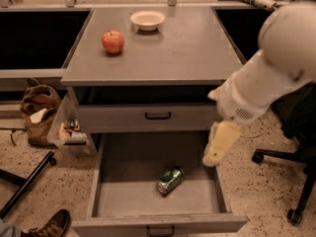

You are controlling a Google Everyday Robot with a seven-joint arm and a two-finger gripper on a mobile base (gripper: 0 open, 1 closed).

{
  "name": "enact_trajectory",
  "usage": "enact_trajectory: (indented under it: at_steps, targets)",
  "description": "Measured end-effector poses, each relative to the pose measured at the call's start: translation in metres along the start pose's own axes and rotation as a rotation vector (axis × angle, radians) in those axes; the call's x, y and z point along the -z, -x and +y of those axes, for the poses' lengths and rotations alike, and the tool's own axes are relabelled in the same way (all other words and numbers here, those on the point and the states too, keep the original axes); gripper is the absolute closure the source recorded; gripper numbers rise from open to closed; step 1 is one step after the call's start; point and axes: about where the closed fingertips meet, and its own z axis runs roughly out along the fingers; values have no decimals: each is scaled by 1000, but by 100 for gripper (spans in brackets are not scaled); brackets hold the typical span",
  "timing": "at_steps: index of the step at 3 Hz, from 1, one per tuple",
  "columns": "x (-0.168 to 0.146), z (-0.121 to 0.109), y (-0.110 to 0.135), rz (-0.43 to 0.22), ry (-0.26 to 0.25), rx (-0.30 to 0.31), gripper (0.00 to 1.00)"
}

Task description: Pick green can from middle drawer and place on counter

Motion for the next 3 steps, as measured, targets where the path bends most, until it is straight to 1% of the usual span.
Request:
enact_trajectory:
  at_steps: [1, 2, 3]
  targets:
    - [-73, -1, 16, -76, 23, 1, 0]
    - [-75, -17, 24, -109, -39, -2, 0]
    - [-75, -17, 24, -109, -39, -2, 0]
